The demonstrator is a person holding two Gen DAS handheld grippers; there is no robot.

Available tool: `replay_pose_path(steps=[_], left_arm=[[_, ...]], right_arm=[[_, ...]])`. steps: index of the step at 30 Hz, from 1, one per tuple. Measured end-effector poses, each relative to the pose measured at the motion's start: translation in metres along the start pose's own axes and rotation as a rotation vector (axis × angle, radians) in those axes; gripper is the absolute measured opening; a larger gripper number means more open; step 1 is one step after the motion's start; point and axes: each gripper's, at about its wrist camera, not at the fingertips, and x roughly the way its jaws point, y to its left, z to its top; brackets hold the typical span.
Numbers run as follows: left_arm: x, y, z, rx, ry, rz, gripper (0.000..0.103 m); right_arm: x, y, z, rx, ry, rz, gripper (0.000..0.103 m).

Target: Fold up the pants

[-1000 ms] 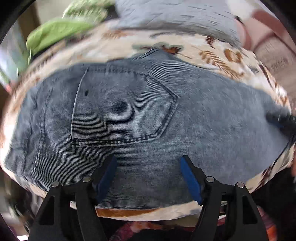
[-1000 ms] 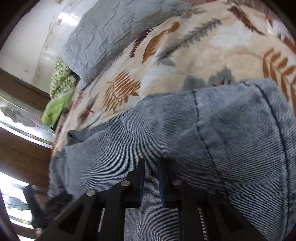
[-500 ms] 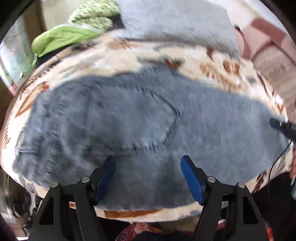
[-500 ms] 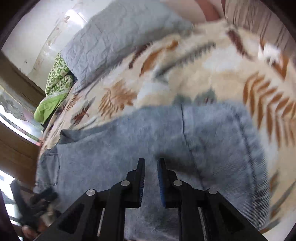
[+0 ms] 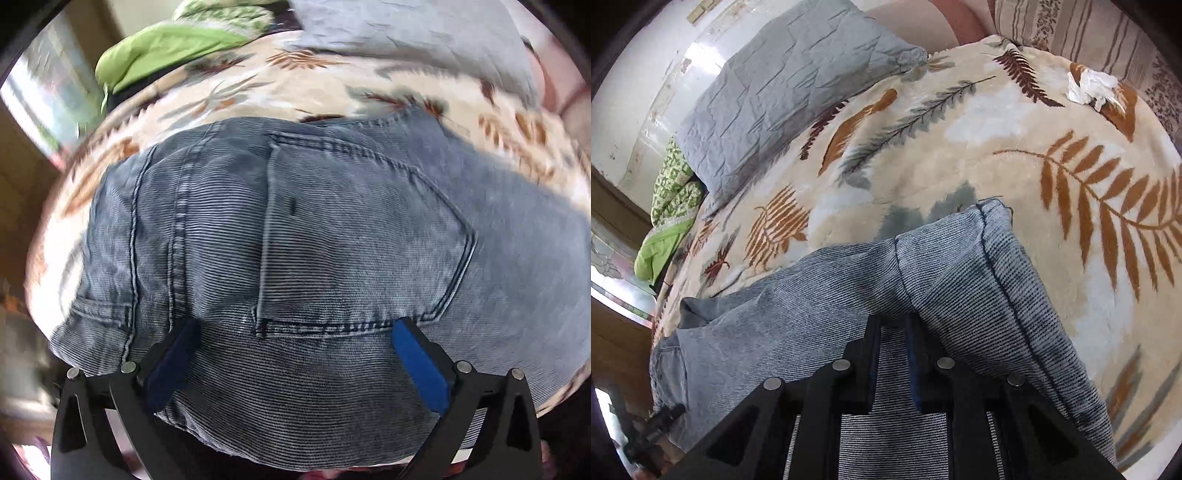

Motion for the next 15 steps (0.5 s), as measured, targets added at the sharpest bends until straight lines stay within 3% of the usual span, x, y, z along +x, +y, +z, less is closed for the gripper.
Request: replay_pose_path(steps=[5,10,15], left_arm=[[-0.002,0.009,-0.008,-0.009,-0.03,-0.033,0.103],[-0.007,0.007,-0.003,-0.001,0.025,-0.055,0.103],[-0.043,0.0,-0.003,-0.002,-0.1,-0.04,0.103]], right_arm=[[-0.001,0.0,-0.005,0.02,-0.004,-0.006,0.017],[-0.009,0.026,-0.008,-0.06,-0.069,-0.088,0.018],[-0.029,0.065,-0.018,-0.209,-0.176,0.026,0.018]])
